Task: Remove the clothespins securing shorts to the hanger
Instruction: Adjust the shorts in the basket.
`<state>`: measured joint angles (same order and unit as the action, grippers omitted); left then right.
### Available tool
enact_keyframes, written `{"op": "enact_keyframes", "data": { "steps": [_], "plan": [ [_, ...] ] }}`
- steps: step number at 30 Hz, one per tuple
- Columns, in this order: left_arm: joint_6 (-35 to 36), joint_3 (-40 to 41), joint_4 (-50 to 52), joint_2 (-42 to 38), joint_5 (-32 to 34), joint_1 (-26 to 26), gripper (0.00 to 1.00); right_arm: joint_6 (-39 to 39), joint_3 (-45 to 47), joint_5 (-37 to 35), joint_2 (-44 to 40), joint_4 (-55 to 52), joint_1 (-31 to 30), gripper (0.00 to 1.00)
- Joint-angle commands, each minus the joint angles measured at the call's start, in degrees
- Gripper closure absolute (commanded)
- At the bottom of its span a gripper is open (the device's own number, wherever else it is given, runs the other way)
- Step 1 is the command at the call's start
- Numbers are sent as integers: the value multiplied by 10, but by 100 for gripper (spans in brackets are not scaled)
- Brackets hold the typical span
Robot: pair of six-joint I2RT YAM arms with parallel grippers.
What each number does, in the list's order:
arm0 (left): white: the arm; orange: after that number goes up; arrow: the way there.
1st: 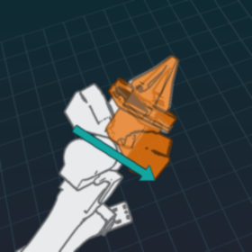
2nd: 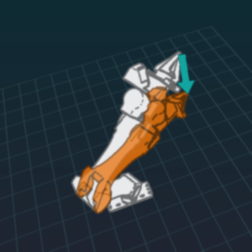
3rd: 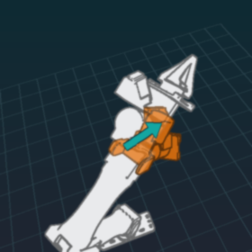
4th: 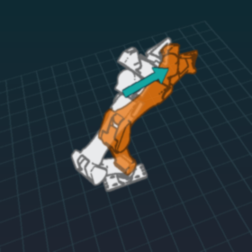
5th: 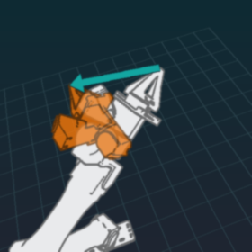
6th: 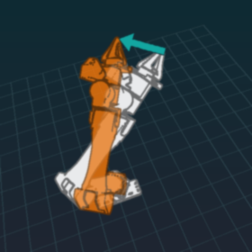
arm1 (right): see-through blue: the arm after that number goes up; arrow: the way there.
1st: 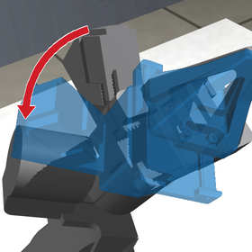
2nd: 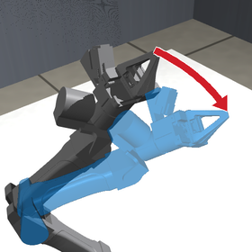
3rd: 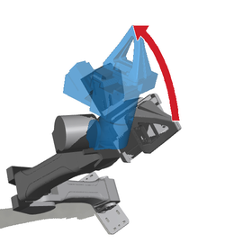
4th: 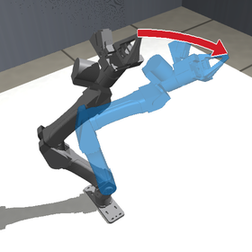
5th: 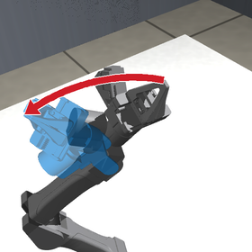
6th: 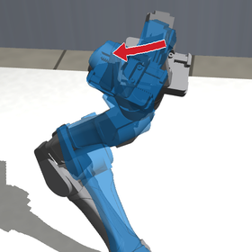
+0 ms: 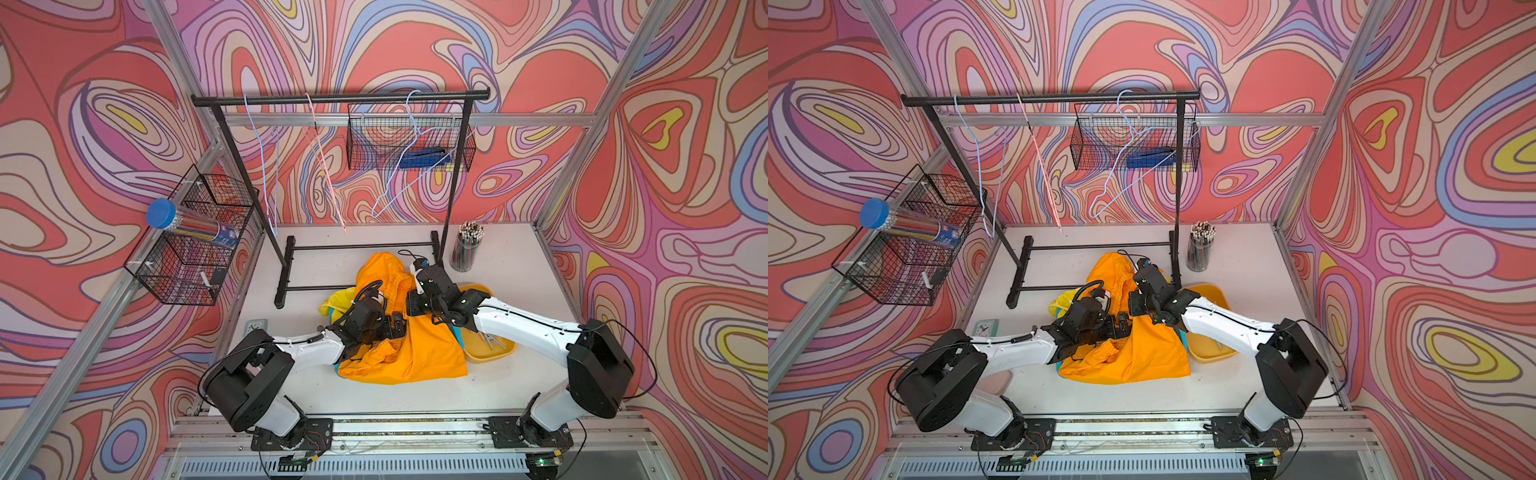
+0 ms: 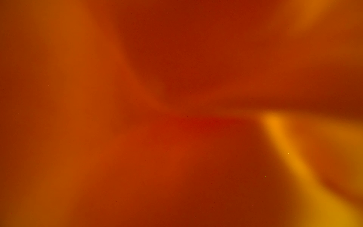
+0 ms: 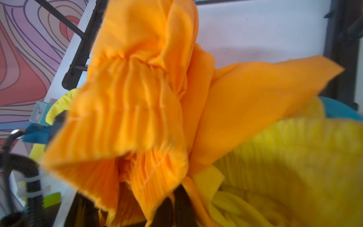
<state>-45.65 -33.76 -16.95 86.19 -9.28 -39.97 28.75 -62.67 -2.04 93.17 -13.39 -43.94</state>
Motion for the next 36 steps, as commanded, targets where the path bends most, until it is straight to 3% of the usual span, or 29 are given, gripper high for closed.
{"op": "enact_keyframes", "data": {
  "steps": [1,10,15,23,27,32,36],
  "plan": [
    [-12,30,95,3,-37,-6,3,-10,17,3,54,73,-2,97],
    [-9,36,141,-72,-35,-7,2,33,81,-39,125,127,3,99],
    [-5,18,258,-151,2,-7,1,38,75,-43,114,106,7,97],
    [21,-41,428,-290,87,-6,0,32,-1,-12,32,17,7,68],
    [38,-70,473,-324,105,11,0,40,-38,-9,-11,-33,7,61],
    [66,-66,489,-365,76,102,0,46,-49,-32,-70,-81,8,50],
    [82,-39,474,-405,58,201,0,55,-31,-71,-126,-96,8,30]
  ]
}}
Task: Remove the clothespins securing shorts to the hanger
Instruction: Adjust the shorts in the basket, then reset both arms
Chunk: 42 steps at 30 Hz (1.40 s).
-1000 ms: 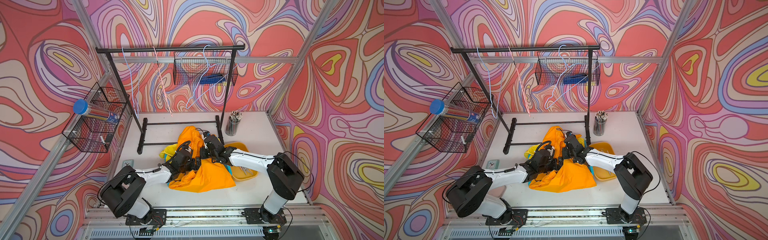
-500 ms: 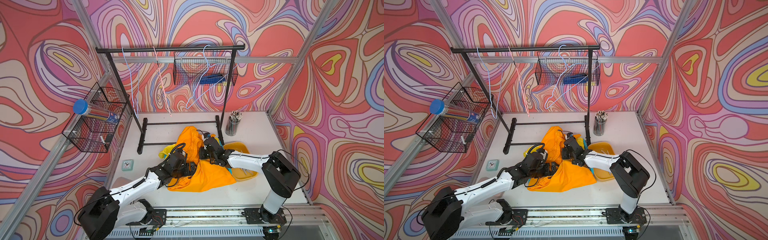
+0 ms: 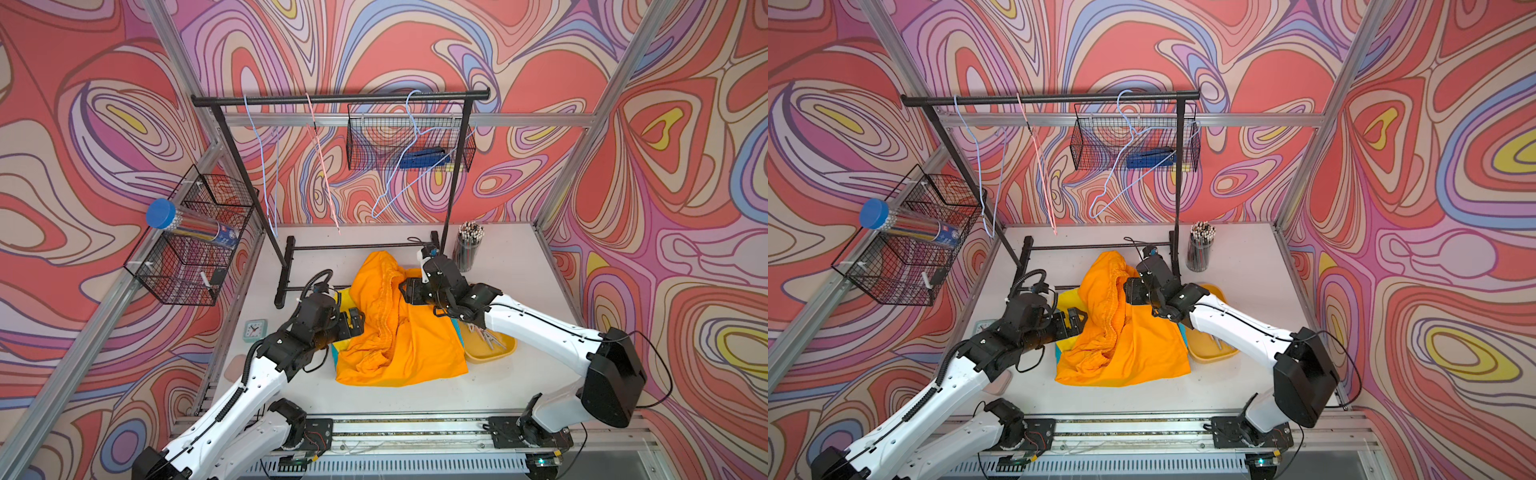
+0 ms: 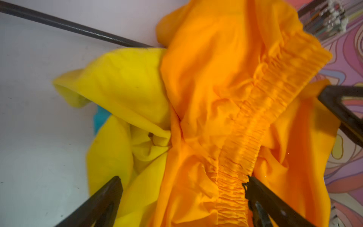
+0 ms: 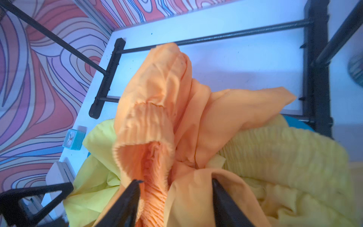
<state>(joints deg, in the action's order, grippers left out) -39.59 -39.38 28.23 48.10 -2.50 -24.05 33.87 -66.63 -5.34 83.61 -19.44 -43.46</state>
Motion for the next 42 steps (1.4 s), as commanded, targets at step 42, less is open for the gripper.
{"op": "enact_keyframes", "data": {
  "steps": [42],
  "plan": [
    [326,281,-1037,432,-110,322,0,-324,373,-353,18,652,294,2]
  ]
}}
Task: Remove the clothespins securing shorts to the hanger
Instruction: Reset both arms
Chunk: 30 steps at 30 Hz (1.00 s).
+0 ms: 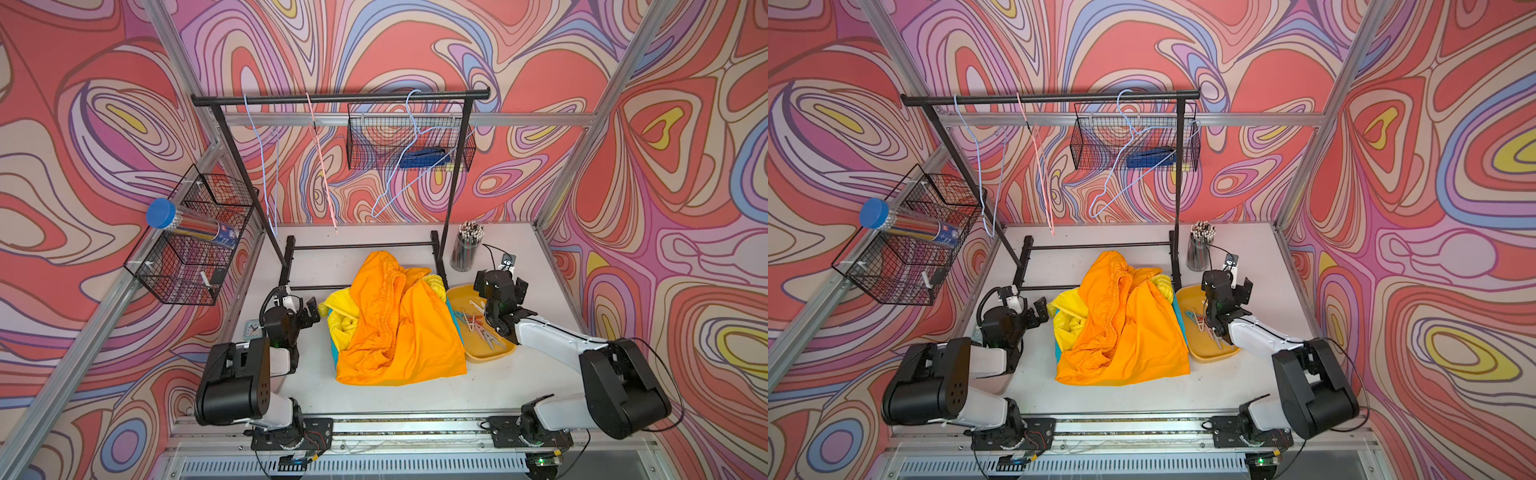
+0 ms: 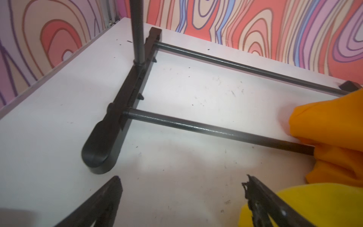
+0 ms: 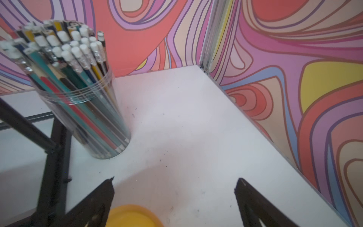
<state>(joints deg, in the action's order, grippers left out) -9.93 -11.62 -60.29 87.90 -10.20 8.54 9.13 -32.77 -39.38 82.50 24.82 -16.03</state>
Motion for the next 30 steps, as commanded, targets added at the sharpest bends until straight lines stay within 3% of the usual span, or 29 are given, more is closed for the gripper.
{"op": "enact_keyframes", "data": {
  "steps": [1,3,5,9,11,13,14,16,19,20,23,26,30],
  "plan": [
    [32,3,-126,20,-32,-4,0,-96,34,-21,39,235,22,2],
    [34,-15,-45,-9,0,-13,0,-124,40,3,66,312,40,2],
    [37,-23,-55,6,9,-20,0,-152,50,7,96,401,51,2],
    [35,-16,-51,-3,17,-21,0,-25,116,121,157,567,124,2],
    [32,-7,-89,10,22,-20,0,10,140,130,176,606,126,2],
    [31,-8,-78,3,25,-20,0,-27,158,205,134,606,127,2],
    [32,-9,-71,1,25,-20,0,-56,162,221,110,605,126,2],
    [31,-8,-80,5,25,-20,0,-64,166,172,23,526,125,2],
    [31,-15,-63,3,25,-20,0,-72,95,195,-115,165,126,2],
    [31,-18,-55,2,25,-20,0,-54,88,201,-124,139,126,2],
    [33,-26,-40,1,25,-22,0,-59,130,204,-83,259,125,2],
    [34,-28,-37,1,28,-23,0,-72,114,220,-2,301,125,2],
    [34,-28,-38,0,28,-24,0,-54,78,190,14,227,126,2]
  ]
}}
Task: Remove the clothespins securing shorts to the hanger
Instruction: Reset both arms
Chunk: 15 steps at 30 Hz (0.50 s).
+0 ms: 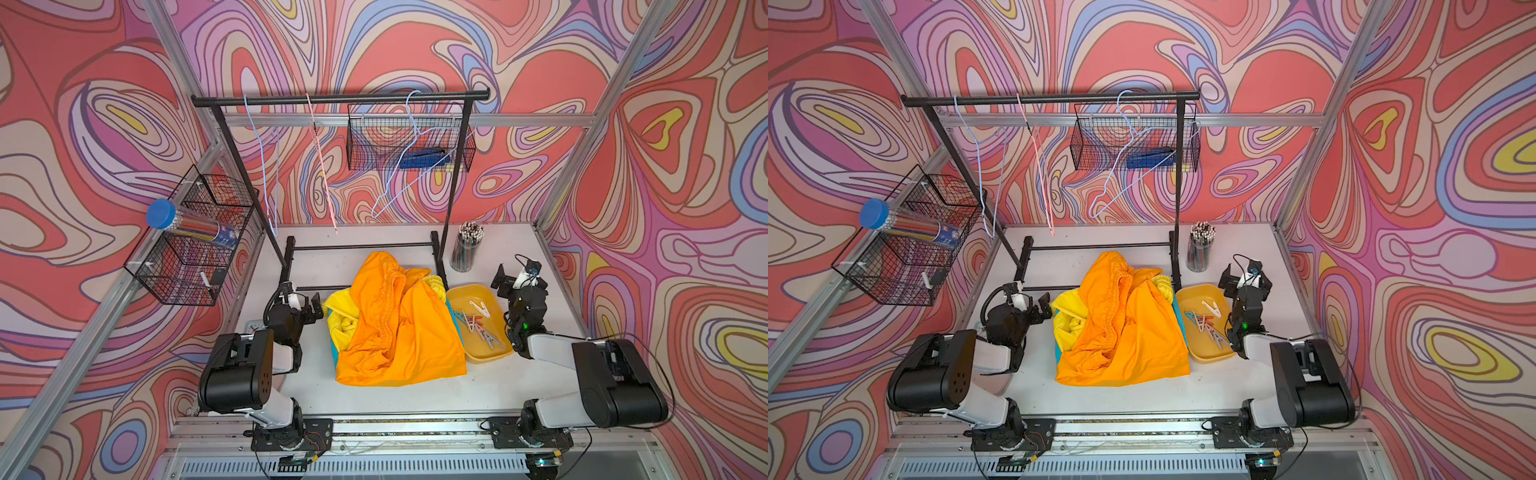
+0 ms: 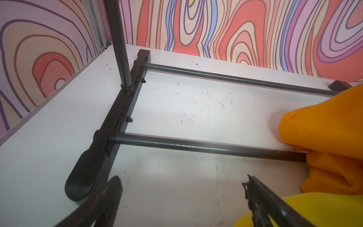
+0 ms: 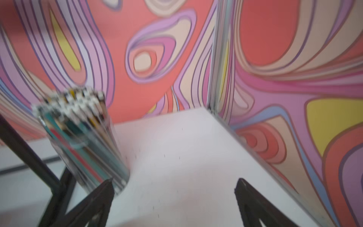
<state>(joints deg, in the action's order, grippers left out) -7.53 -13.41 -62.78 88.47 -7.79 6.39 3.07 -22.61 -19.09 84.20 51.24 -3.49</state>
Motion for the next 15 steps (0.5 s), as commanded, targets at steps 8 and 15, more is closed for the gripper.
{"op": "enact_keyframes", "data": {
  "steps": [8,15],
  "plan": [
    [15,5,-44,-2,-7,-2,0,-24,21,16,142,169,-10,2],
    [19,-24,11,-5,-3,-7,0,-17,-25,19,139,75,-5,2]
  ]
}}
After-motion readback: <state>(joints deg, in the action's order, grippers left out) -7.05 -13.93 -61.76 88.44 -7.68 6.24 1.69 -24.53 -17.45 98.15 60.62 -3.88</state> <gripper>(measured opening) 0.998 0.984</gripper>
